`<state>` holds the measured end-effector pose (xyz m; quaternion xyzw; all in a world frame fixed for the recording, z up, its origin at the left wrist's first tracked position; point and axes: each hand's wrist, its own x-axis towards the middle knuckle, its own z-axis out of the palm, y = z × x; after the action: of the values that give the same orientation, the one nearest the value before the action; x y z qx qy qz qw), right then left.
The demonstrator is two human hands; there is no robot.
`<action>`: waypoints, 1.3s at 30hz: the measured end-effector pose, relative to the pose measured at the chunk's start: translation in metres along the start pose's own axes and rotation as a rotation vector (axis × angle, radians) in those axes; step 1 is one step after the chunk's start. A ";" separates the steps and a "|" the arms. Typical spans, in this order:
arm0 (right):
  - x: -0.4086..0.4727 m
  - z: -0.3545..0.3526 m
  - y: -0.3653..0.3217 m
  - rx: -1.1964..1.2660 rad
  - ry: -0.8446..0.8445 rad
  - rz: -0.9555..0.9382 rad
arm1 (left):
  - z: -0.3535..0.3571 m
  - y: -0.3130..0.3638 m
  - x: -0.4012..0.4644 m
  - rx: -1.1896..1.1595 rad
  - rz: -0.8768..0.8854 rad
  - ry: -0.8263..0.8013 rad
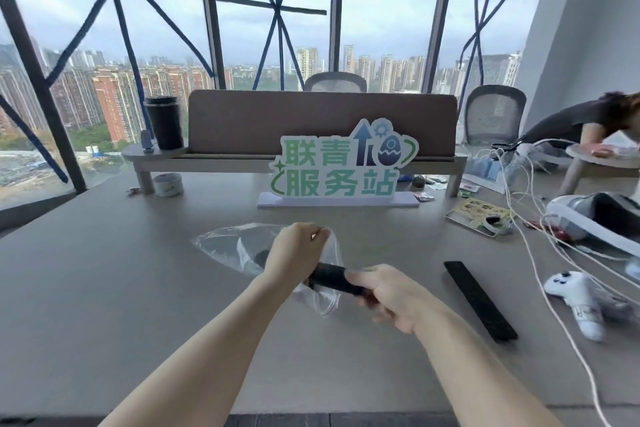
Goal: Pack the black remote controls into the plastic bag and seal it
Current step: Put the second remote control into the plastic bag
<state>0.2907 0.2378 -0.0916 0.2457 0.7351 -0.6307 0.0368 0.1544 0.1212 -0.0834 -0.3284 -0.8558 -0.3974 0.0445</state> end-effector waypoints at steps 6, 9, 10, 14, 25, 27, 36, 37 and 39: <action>0.004 0.005 0.016 -0.029 0.282 -0.094 | 0.001 0.008 -0.006 -0.044 0.001 0.016; -0.004 -0.051 0.039 -0.274 0.611 -0.107 | 0.008 0.011 -0.006 -0.045 0.027 0.019; -0.005 -0.070 0.046 -0.398 0.700 -0.069 | 0.011 0.013 -0.005 -0.042 0.036 0.020; -0.016 -0.122 0.062 -0.777 0.838 0.213 | 0.008 0.023 0.003 -0.053 0.045 0.087; -0.046 -0.125 0.063 -0.090 0.215 0.051 | 0.007 -0.004 -0.028 -0.018 -0.018 0.061; -0.063 -0.116 0.036 -0.150 0.041 -0.012 | 0.006 -0.007 -0.030 -0.018 -0.030 0.067; -0.012 0.012 0.005 -0.069 -0.082 -0.024 | -0.008 0.000 -0.039 -0.011 -0.023 0.075; -0.004 0.026 0.006 0.046 -0.062 -0.038 | -0.008 -0.002 -0.040 -0.003 -0.022 0.086; 0.007 0.041 0.013 0.141 0.069 -0.071 | -0.011 -0.006 -0.044 0.008 -0.030 0.088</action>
<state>0.2794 0.2020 -0.1142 0.2429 0.6980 -0.6731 -0.0283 0.1829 0.0873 -0.0942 -0.2975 -0.8595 -0.4085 0.0772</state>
